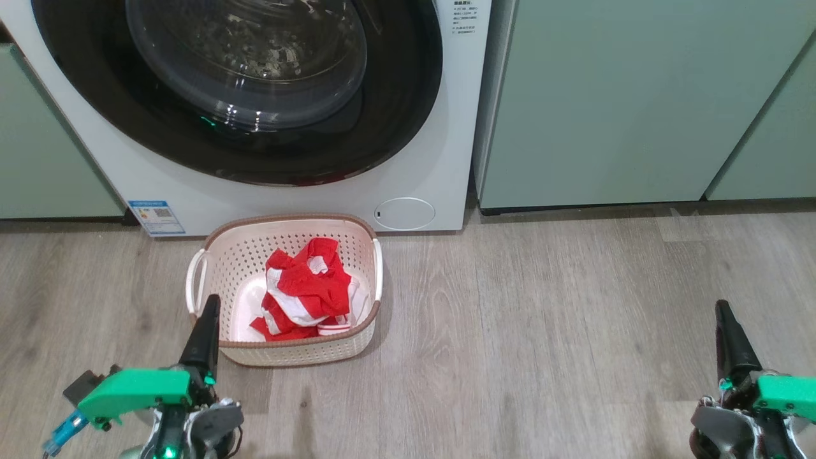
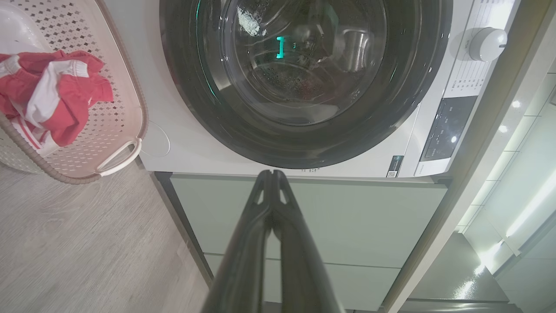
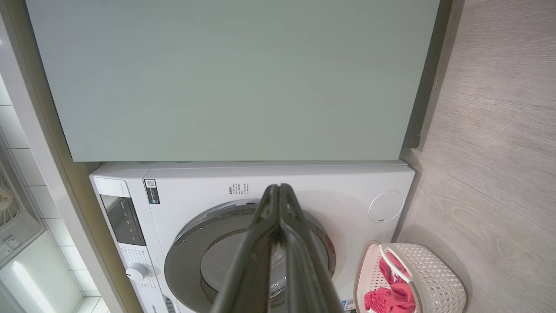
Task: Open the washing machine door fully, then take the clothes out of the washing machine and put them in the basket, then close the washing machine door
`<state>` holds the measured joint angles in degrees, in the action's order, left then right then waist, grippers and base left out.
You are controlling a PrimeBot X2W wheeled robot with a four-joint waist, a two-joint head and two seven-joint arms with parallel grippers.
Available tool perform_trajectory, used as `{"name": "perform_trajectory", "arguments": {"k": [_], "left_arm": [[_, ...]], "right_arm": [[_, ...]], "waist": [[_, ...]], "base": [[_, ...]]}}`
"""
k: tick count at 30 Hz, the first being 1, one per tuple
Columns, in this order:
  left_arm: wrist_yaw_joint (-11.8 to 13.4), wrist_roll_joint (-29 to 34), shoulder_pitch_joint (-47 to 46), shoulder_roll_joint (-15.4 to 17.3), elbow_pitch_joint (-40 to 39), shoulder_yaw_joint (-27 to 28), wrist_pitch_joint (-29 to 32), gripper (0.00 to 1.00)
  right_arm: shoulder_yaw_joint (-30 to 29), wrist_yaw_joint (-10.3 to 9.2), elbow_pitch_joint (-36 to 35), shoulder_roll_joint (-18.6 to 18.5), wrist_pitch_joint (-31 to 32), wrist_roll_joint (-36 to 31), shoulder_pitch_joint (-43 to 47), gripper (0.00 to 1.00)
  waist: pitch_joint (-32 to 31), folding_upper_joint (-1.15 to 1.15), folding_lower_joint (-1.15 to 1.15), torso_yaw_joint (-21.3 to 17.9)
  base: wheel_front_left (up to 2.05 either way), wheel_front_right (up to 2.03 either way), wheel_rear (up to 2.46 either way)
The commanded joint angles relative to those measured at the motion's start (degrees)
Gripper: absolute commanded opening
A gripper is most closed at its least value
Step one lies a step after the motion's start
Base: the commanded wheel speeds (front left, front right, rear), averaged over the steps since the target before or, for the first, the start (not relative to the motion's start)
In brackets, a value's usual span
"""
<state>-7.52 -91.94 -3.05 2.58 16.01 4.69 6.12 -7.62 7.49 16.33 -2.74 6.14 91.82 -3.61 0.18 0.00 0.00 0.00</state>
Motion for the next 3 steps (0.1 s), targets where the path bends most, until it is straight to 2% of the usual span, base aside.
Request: {"name": "perform_trajectory", "arguments": {"k": [1, 3], "left_arm": [[0.03, -0.23, -3.13, 0.3, -1.98, 1.83, 0.36, 0.0], [0.03, -0.23, -3.13, 0.3, -1.98, 1.83, 0.36, 0.0]], "right_arm": [[1.11, 0.0, -2.31, -0.14, 0.35, 0.35, -2.57, 0.0], [1.11, 0.0, -2.31, -0.14, 0.34, 0.35, -2.57, 0.0]], "waist": [[0.0, 0.0, 0.0, 0.0], [0.0, 0.0, 0.0, 0.0]], "base": [[0.0, 0.0, 0.0], [0.0, 0.0, 0.0]]}}
